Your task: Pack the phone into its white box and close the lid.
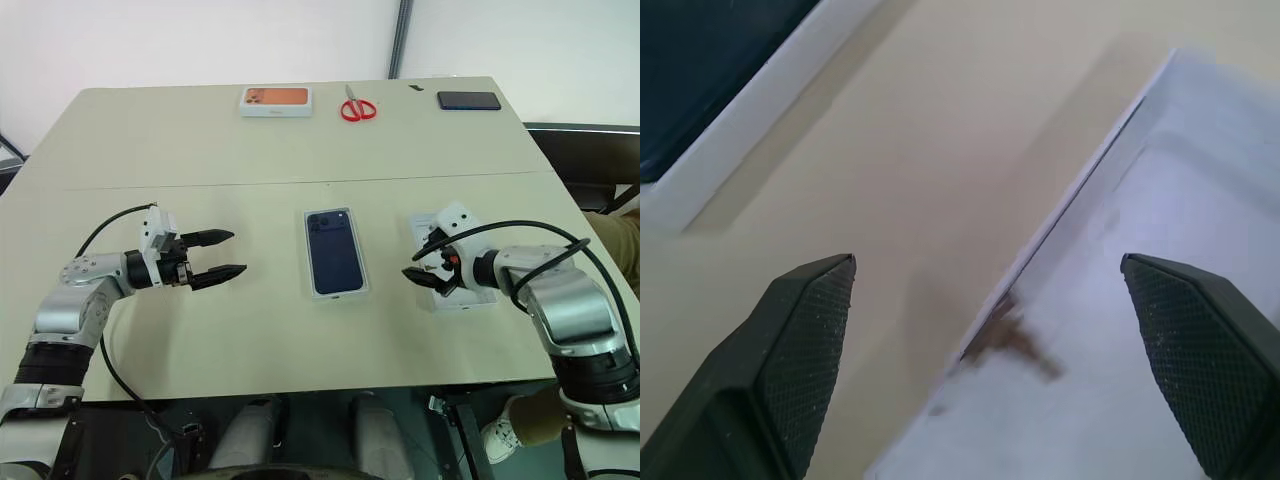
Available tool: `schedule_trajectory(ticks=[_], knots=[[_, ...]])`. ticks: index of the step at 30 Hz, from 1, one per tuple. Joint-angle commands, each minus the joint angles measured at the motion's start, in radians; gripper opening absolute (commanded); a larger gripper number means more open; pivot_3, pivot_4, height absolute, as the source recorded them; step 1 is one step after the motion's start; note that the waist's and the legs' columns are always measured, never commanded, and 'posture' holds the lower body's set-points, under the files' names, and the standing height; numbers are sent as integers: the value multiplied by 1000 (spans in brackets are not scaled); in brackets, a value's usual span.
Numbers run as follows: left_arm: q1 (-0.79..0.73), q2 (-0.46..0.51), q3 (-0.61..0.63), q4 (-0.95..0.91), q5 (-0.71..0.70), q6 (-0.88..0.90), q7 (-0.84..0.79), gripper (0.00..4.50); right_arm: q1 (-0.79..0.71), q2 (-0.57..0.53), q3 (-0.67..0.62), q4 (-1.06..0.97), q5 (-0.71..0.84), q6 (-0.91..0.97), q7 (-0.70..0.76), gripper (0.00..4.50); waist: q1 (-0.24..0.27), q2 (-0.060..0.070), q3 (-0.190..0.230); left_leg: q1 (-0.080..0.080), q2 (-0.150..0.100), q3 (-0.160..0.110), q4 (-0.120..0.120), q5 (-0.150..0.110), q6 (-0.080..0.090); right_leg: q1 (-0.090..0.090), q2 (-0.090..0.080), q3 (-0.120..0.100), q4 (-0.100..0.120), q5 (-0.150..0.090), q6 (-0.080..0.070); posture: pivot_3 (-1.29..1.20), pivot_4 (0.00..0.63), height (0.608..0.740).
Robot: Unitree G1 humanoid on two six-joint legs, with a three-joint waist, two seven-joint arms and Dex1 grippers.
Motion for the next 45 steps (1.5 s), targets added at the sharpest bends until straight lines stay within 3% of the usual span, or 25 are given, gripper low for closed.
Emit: schedule_trajectory(ticks=[1, 16, 28, 45], knots=[[27, 13, 21, -36, -25, -47, -45, 4500, 40, 6, -27, -160, 15, 100, -79, 4440, 1, 0, 0, 0, 0, 0, 0, 0, 0, 0, 0, 0, 0, 0, 0, 0, 150, 740], [98, -11, -3, -135, -36, -44, -47, 4500, -101, 153, -91, -166, 48, 478, -284, 4440, 2, 0, 0, 0, 0, 0, 2, 0, 1, 0, 1, 0, 0, 0, 0, 0, 150, 740], [124, -39, -11, -163, -28, -44, -2, 4500, -209, 188, -104, 17, 151, 488, -455, 4440, -1, 0, 0, 0, 0, 0, 2, 0, 1, 1, 1, 0, 0, 0, 0, 0, 150, 740], [165, -66, -22, -211, -26, -41, 53, 4500, -236, 130, -85, 62, 538, 488, -813, 4440, -1, 0, 0, 0, 1, 0, 2, 0, 1, 1, 1, 0, 1, 0, 0, 0, 150, 740]])
